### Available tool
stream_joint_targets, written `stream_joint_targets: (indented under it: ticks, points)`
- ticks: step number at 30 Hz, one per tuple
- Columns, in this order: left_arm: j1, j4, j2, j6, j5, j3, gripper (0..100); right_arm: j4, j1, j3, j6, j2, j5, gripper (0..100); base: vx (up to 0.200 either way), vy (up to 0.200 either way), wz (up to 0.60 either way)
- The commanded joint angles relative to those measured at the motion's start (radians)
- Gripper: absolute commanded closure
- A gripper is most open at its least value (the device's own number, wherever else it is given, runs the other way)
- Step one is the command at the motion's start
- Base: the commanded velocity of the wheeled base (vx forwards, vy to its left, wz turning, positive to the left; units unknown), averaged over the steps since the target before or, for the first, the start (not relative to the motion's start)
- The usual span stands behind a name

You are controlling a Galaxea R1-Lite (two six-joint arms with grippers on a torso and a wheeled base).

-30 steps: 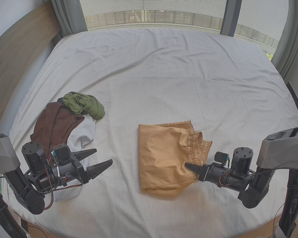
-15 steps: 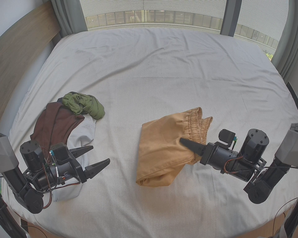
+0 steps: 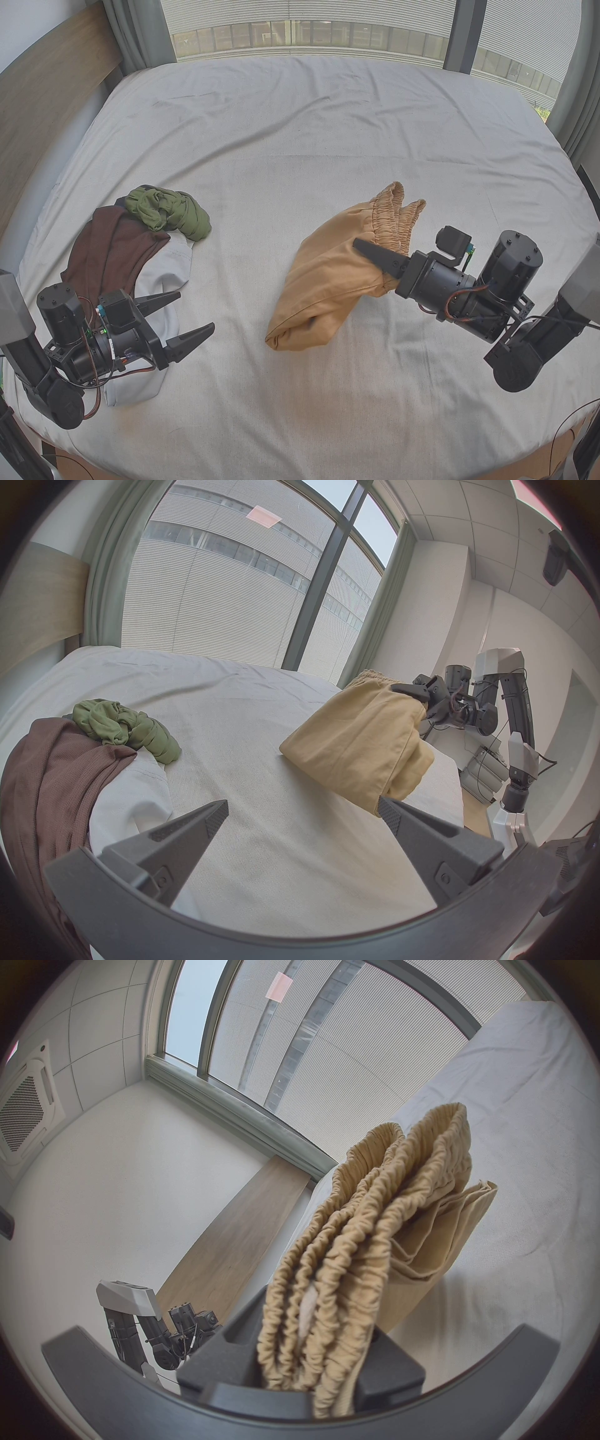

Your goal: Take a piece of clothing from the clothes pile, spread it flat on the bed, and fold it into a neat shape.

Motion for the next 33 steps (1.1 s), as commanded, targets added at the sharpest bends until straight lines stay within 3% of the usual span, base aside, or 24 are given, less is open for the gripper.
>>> stream_joint_targets:
  ticks: [1,18,25,33]
  points:
    - [0.007,0.0,0.002,0.003,-0.009,0.003,0,0.051,-0.006,-0.077,0.0,-0.002,0.001,100,0.0,0.0,0.0]
    - [0.005,0.0,0.005,-0.003,-0.01,0.005,0,0.239,-0.026,-0.344,0.043,0.018,0.002,100,0.0,0.0,0.0]
    - [0.004,0.0,0.007,-0.005,-0.013,0.011,0,0.371,-0.058,-0.552,0.046,0.098,0.036,100,0.0,0.0,0.0]
    - [0.005,0.0,0.005,-0.006,-0.013,0.011,0,0.408,-0.062,-0.675,0.046,0.19,0.036,100,0.0,0.0,0.0]
